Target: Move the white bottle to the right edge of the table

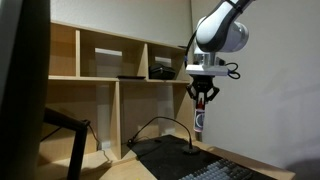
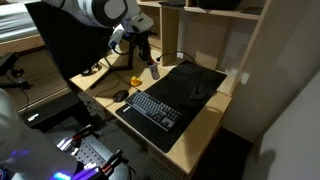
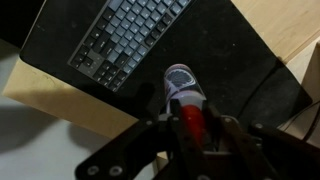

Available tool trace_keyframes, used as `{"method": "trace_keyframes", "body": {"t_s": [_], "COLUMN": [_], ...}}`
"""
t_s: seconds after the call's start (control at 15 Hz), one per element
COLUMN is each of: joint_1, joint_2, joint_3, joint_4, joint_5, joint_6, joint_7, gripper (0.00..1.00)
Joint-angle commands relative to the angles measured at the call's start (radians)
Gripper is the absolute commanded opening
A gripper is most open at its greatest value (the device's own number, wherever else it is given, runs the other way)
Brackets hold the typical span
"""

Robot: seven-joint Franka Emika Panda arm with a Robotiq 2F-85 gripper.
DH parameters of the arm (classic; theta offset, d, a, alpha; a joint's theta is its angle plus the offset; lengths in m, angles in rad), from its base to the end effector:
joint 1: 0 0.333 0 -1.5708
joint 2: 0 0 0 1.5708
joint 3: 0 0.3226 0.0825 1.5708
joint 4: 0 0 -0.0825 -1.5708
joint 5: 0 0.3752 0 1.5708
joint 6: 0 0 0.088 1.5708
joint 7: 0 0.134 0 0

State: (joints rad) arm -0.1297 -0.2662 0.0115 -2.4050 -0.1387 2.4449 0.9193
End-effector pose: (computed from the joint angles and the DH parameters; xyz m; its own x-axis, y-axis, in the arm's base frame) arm 0.4761 -0.0590 0.4325 0.5450 -0.7925 0.2738 -0.7861 -0.5965 -0.1619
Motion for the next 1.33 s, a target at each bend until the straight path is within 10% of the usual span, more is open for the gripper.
{"method": "trace_keyframes", "body": {"t_s": [0.0,0.13,0.73,0.8,0.93,1.27], "joint_1": [-0.006,-0.015,-0.17,-0.162,-0.162,-0.188], "joint_2": [0.0,0.033,0.215,0.195,0.211,0.42], "joint_3": [0.01,0.017,-0.206,-0.211,-0.226,-0.297], "joint_4": [0.002,0.02,0.175,0.132,0.155,0.285], "joint_5": [0.006,-0.003,0.038,-0.004,0.019,0.049], "joint_6": [-0.004,-0.013,-0.024,-0.001,-0.004,-0.024], "joint_7": [0.012,0.06,0.231,0.182,0.204,0.367], "gripper": [0.26,0.06,0.06,0.26,0.06,0.06]}}
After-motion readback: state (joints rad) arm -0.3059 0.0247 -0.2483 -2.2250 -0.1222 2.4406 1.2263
